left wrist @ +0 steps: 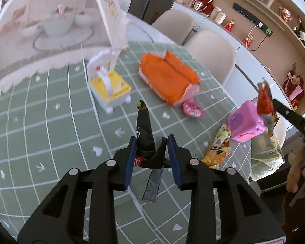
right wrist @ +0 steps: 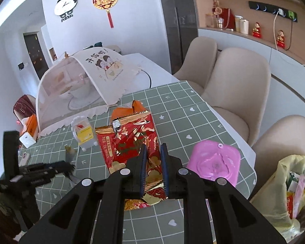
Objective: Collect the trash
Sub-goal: 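Grasp the black strap with the left gripper while the right gripper grasps the red snack bag, then carry the black strap and red snack bag over the bin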
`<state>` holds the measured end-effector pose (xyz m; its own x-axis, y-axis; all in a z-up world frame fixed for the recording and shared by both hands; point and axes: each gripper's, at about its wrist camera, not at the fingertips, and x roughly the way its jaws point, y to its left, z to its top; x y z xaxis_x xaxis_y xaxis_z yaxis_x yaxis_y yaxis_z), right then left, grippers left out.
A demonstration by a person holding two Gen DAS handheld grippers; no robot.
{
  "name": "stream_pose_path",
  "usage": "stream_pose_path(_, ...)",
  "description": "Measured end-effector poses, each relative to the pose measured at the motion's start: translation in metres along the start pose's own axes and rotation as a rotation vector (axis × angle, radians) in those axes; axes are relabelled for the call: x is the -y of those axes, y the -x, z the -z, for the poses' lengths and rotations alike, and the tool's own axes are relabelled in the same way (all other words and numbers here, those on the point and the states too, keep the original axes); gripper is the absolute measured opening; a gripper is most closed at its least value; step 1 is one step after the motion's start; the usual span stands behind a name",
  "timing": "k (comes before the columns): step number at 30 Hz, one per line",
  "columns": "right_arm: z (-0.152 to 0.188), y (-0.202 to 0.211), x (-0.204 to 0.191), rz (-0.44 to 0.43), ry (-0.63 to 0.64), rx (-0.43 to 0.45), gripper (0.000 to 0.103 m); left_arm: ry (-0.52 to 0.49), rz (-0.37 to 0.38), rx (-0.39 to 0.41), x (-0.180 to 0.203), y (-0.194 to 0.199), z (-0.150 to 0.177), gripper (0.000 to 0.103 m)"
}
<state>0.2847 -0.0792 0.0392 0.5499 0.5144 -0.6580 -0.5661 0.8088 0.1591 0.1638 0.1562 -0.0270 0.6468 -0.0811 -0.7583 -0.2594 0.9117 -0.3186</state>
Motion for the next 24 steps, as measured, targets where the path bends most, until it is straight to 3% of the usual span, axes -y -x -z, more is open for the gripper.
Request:
stream_pose_path(14, 0.01, 0.024, 0.004, 0.002, 0.001, 0.026, 0.015, -0.074, 0.022, 0.054, 0.038, 0.025, -0.017, 0.03)
stream_pose_path(24, -0.003, 0.074, 0.051, 0.093, -0.032, 0.121, 0.015, -0.181, 0.112, 0.201, 0.103, 0.048, -0.075, 0.03)
